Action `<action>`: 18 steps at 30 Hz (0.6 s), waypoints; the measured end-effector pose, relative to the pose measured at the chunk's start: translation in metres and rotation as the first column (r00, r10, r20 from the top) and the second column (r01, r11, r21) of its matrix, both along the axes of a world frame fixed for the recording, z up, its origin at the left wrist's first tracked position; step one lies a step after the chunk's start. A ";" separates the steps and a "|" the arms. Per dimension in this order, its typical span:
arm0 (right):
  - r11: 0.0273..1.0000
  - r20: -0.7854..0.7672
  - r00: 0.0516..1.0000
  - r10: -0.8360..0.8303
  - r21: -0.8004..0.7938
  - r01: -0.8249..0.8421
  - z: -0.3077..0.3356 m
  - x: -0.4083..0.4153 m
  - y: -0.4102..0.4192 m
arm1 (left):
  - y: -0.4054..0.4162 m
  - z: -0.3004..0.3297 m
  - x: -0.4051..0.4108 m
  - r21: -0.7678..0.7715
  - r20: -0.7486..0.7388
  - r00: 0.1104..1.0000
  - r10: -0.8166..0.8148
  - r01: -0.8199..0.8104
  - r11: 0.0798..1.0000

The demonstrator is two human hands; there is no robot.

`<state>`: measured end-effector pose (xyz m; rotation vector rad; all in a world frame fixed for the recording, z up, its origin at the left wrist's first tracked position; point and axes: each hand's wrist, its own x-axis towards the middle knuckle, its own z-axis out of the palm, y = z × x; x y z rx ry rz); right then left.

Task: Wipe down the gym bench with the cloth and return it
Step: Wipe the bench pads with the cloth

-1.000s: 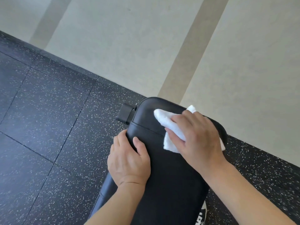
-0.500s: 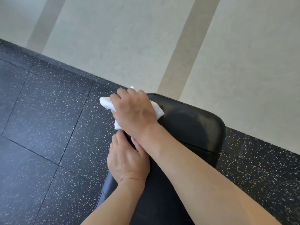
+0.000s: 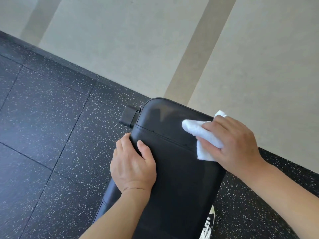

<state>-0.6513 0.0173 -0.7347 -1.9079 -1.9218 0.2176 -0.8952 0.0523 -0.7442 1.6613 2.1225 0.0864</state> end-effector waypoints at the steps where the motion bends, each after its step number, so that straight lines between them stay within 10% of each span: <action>1: 1.000 -0.008 0.999 -0.031 0.000 0.031 0.000 -0.009 0.014 | 0.000 0.000 0.000 0.004 0.000 1.000 0.002 -0.002 1.000; 11: 0.930 -0.067 0.993 0.100 -0.349 -0.117 -0.005 -0.121 0.183 | 0.000 0.002 0.004 0.001 -0.030 1.000 0.004 -0.004 1.000; 18: 0.982 -0.082 0.979 0.187 0.001 -0.188 -0.004 -0.080 0.085 | 0.000 0.002 0.004 0.007 -0.009 1.000 0.000 0.000 1.000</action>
